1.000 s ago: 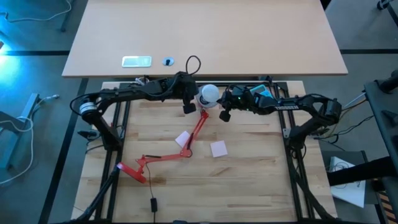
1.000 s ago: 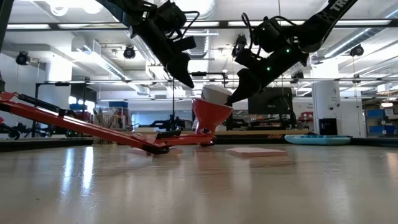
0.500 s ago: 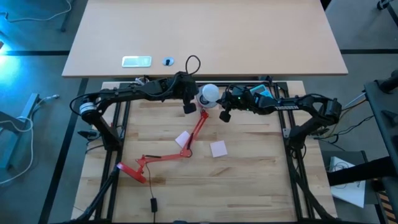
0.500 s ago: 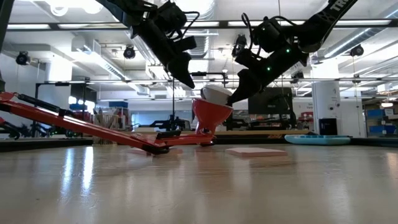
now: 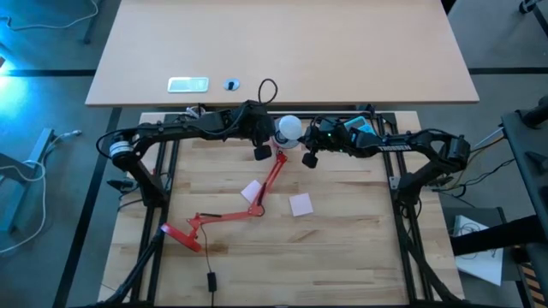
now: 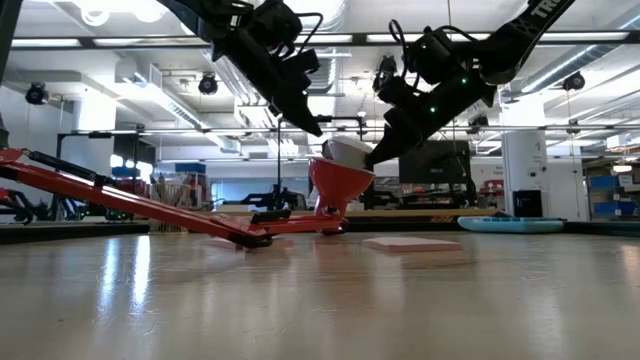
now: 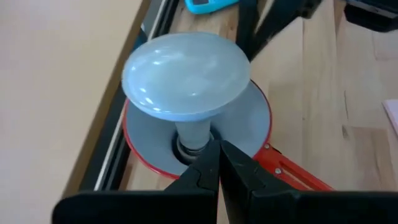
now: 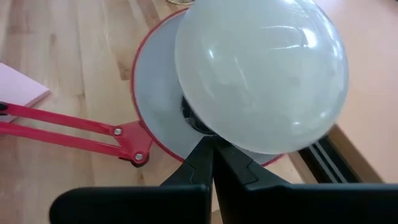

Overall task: Screw lightbulb
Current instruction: Insert the lightbulb into the red lamp

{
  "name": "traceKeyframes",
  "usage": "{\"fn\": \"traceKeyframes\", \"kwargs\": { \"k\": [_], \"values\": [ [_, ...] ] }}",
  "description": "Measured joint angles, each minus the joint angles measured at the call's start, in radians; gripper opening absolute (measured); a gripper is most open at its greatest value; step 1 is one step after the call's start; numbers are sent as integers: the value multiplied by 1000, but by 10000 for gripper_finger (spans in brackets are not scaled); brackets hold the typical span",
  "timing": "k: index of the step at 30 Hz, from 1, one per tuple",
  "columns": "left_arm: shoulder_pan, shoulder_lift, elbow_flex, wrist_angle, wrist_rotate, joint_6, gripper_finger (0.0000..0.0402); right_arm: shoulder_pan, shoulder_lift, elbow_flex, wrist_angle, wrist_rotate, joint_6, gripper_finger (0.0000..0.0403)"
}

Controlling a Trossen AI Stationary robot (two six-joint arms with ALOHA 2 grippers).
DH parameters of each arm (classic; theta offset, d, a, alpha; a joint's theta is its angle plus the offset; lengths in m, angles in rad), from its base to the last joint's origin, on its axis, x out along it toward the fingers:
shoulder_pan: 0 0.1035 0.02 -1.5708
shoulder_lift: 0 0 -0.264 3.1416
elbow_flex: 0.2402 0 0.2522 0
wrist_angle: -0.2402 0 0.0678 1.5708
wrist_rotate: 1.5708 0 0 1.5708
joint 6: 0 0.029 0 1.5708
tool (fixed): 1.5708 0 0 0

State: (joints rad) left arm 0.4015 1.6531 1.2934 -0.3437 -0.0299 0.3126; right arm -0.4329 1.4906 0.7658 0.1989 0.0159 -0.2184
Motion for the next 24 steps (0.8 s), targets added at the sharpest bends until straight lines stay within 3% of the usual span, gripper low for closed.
{"fn": "traceKeyframes", "kwargs": {
  "k": [4, 9, 14, 18, 21, 24],
  "values": [
    [0, 0, 0, 19, -3, 0, 0, 5, 0, 0, 0, -72, 0, 0],
    [-1, 1, 0, 25, -4, 0, 0, 3, -2, 0, -57, -62, -13, 0],
    [-1, 1, 0, 24, 3, 0, 0, -4, -10, 0, -98, 25, -52, 0],
    [-2, 1, 0, 21, 99, -4, 0, -5, -10, 0, -95, 38, -80, 0],
    [-3, 4, 0, 21, 99, -14, 0, -6, -10, 0, -95, 46, -102, 0],
    [-2, 13, 0, 20, 94, -16, 0, -6, -10, 0, -95, 126, -136, 0]
  ]
}}
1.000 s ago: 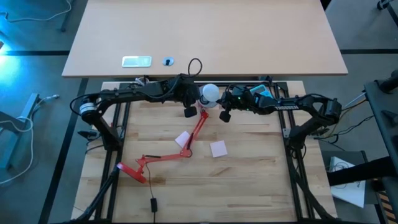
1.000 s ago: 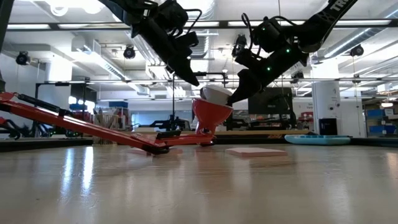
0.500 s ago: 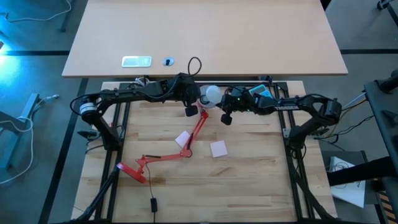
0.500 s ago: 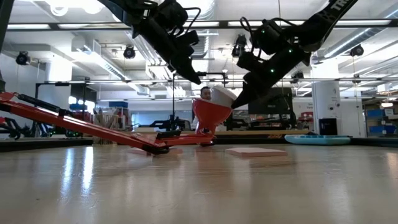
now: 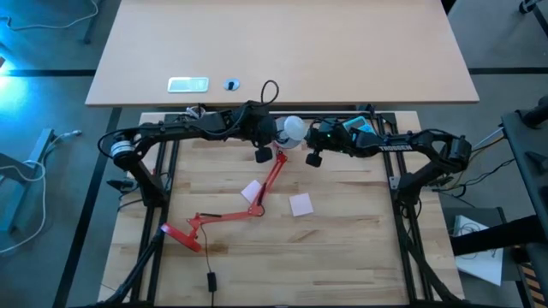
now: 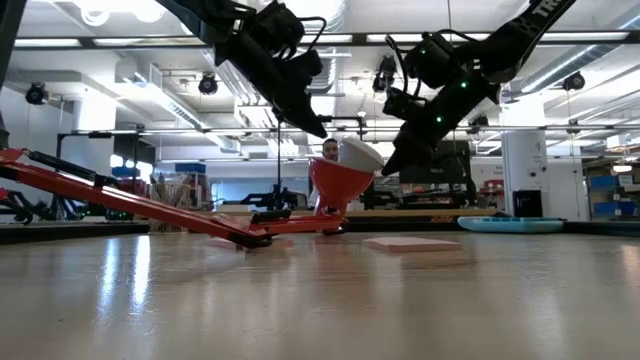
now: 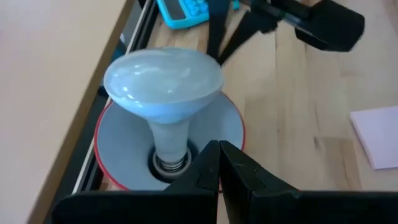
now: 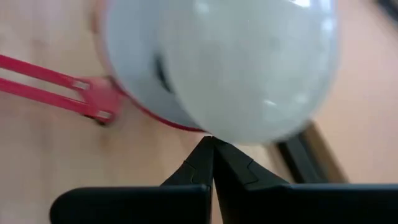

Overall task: Screw lightbulb
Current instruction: Insert the lightbulb into the red lamp

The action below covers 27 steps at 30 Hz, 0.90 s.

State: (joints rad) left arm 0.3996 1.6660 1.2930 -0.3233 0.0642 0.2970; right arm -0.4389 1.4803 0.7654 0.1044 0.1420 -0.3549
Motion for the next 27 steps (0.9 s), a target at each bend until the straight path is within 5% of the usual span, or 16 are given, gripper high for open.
{"fn": "traceKeyframes", "kwargs": {
  "k": [7, 17, 27],
  "values": [
    [-1, 17, -2, 0, -51, 5, 21, -7, 0, 0, -28, 56, -45, 36],
    [-4, 15, -2, -21, -47, 0, 102, -12, 0, 0, -26, -94, 9, 143],
    [-5, 16, -3, -53, -53, -1, 141, -13, -4, 0, -25, -102, 11, 166]
  ]
}}
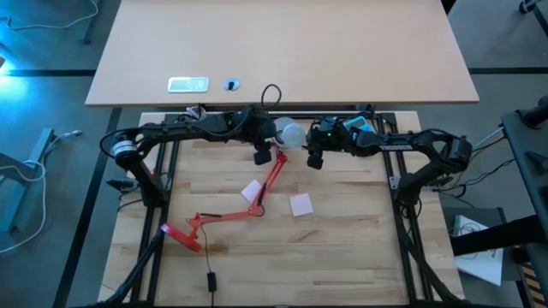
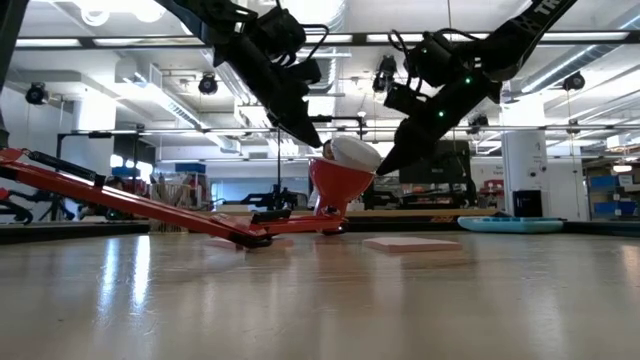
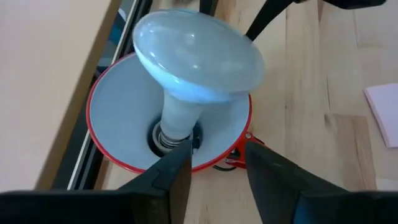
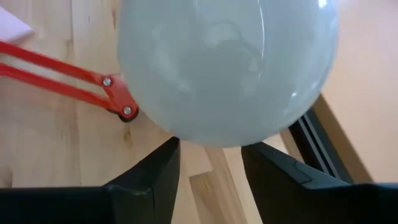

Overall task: Screw lightbulb
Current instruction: Insert the lightbulb into the red lamp

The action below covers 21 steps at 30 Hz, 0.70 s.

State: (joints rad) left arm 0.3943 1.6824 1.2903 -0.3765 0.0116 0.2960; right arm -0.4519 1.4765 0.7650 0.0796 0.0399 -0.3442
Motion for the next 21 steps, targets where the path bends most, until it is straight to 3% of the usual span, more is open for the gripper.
{"fn": "traceKeyframes", "kwargs": {
  "k": [13, 21],
  "values": [
    [3, -8, 3, -10, -34, 9, 153, -15, 17, 78, -32, -120, 49, 146],
    [0, -8, 4, -43, -48, 44, 153, -15, 17, 81, -120, -165, 57, 170]
  ]
}}
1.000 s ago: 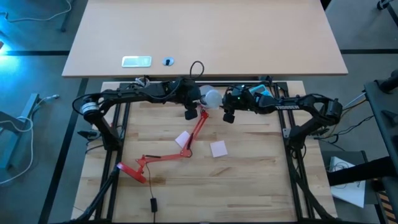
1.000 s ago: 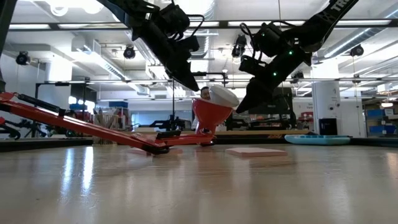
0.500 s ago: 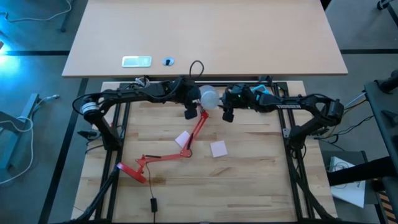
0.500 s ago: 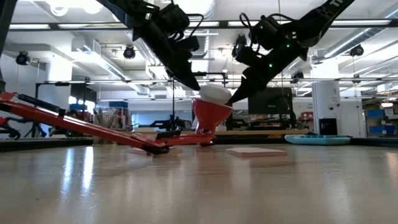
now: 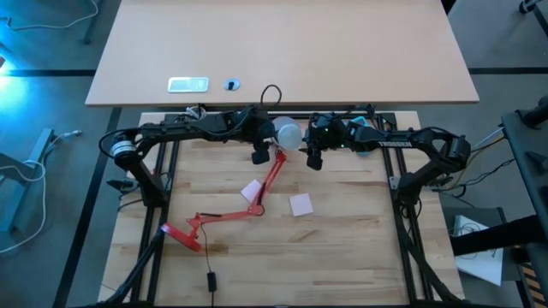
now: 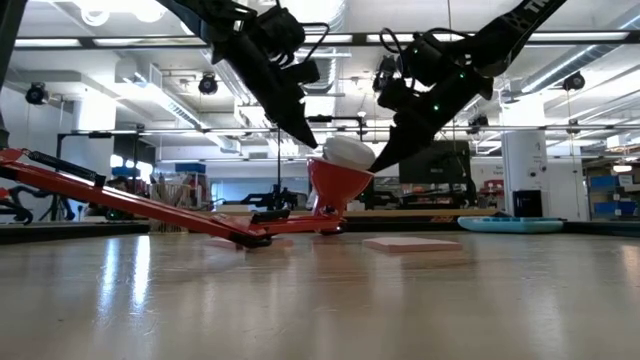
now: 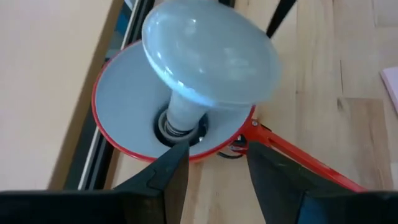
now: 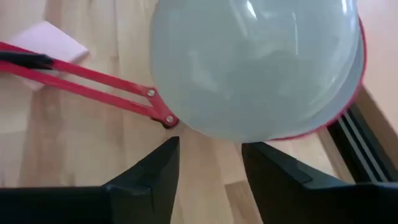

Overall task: Screw lightbulb
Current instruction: Insert the lightbulb into the red lamp

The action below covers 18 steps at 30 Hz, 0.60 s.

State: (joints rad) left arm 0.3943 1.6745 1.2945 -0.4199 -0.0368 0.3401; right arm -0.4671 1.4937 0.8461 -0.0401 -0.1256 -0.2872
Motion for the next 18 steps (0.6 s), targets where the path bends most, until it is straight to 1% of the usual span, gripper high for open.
{"fn": "traceKeyframes", "kwargs": {
  "k": [3, 6, 11, 15, 18],
  "values": [
    [0, 0, 0, 32, 0, 24, 153, 0, 0, 0, 12, -1, 3, 186],
    [0, 0, 0, 68, -5, 21, 153, -5, -4, 3, 27, 24, 42, 202],
    [0, 0, 0, 83, -7, 13, 153, -7, -6, 30, 19, 31, 89, 219],
    [1, -2, 0, 84, -24, 9, 153, -7, -4, 48, 17, 82, 125, 225],
    [1, -2, 0, 86, -67, 10, 153, -8, -4, 49, 35, 125, 127, 223]
  ]
}}
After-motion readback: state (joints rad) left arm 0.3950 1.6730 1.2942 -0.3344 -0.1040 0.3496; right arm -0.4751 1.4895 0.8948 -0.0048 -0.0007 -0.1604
